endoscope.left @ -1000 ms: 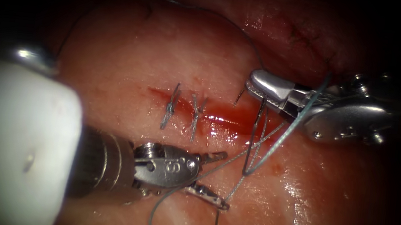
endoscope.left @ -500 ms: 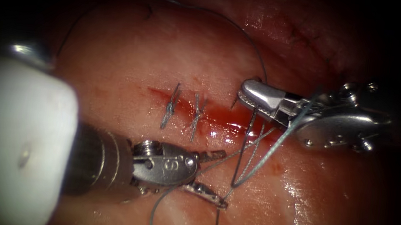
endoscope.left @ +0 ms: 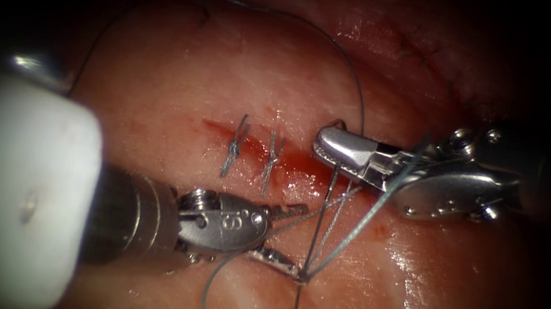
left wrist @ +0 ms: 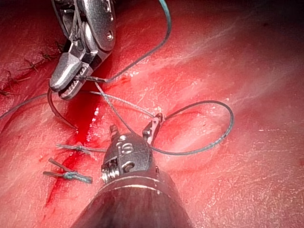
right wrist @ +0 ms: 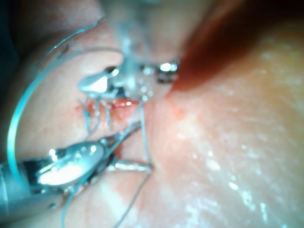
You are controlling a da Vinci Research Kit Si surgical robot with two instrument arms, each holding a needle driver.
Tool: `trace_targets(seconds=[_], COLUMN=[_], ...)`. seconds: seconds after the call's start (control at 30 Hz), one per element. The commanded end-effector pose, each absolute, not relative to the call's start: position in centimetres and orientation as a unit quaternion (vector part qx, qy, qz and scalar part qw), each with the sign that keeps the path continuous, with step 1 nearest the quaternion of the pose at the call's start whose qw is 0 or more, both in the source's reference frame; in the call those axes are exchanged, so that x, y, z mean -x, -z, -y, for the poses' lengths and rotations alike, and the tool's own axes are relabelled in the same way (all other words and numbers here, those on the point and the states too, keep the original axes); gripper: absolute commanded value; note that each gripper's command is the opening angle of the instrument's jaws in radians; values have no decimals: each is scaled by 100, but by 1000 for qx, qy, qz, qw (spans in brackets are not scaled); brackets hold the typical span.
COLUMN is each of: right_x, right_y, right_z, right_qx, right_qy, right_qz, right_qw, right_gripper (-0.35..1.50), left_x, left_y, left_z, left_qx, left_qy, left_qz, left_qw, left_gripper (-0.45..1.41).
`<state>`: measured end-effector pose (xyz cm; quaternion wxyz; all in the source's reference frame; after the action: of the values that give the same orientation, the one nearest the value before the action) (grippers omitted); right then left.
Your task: Wound Closure
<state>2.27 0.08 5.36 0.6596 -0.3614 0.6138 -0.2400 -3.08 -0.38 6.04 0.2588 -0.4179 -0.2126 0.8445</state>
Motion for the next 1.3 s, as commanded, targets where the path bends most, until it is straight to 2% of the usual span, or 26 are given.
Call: trace_targets(seconds=[0.03, 1.3], right_x=[-235, -215], right_y=[-544, -530], right_z=[-3, -31], right_qx=[357, 305], right_qy=[238, 131], right_qz=[-617, -680], right_qw=[659, 654], right_gripper=[-35, -35], left_x=[313, 307], left_y=[-611, -635], left_z=[47, 41], left_qx=[418, 414], left_qy=[-844, -845], left_qz=[214, 215], left_qw=[259, 263], left_gripper=[58, 56])
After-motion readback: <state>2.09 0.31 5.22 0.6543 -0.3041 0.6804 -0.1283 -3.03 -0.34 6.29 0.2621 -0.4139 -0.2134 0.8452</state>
